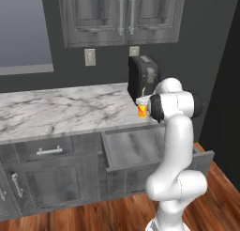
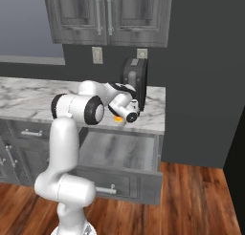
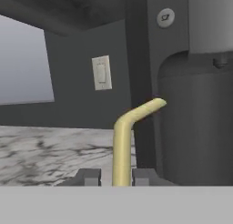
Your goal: Pick up the straw from the right drawer and put it inside the smoothie cup.
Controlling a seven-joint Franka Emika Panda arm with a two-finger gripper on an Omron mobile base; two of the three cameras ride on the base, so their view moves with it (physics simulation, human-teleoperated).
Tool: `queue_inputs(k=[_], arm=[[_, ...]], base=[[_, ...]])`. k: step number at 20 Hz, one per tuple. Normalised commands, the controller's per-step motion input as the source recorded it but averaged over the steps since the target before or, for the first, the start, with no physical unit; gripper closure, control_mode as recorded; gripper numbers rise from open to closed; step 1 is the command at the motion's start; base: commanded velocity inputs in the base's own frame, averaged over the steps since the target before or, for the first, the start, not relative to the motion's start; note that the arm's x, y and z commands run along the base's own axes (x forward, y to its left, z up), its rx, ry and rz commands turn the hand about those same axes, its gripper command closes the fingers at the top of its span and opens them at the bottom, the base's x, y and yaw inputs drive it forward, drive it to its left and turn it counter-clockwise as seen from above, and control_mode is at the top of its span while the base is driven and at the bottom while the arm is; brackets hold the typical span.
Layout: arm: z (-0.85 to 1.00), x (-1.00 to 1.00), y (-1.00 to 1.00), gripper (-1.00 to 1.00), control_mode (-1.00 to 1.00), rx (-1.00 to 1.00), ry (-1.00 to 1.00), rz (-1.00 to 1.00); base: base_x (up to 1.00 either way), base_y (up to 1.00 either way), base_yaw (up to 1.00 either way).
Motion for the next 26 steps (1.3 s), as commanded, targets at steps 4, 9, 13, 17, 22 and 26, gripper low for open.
queue_inputs(k=[4, 9, 13, 17, 22, 26], arm=[[0.00, -0.01, 0.00, -1.00, -1.00, 0.00, 0.00, 0.00], [0.00, -0.10, 0.00, -1.00, -1.00, 0.00, -0.01, 0.00], [0.00, -0.25, 0.00, -1.00, -1.00, 0.00, -0.01, 0.00], [0.06, -0.43, 0.00, -1.00, -1.00, 0.00, 0.00, -0.01], [0.24, -0.51, 0.00, -1.00, -1.00, 0.00, 0.00, -0.04], [0.46, -0.60, 0.00, -1.00, -1.00, -0.01, 0.02, -0.05]], base=[[0.00, 0.00, 0.00], [0.00, 0.00, 0.00], [0.00, 0.00, 0.00], [0.00, 0.00, 0.00], [0.00, 0.00, 0.00], [0.00, 0.00, 0.00]])
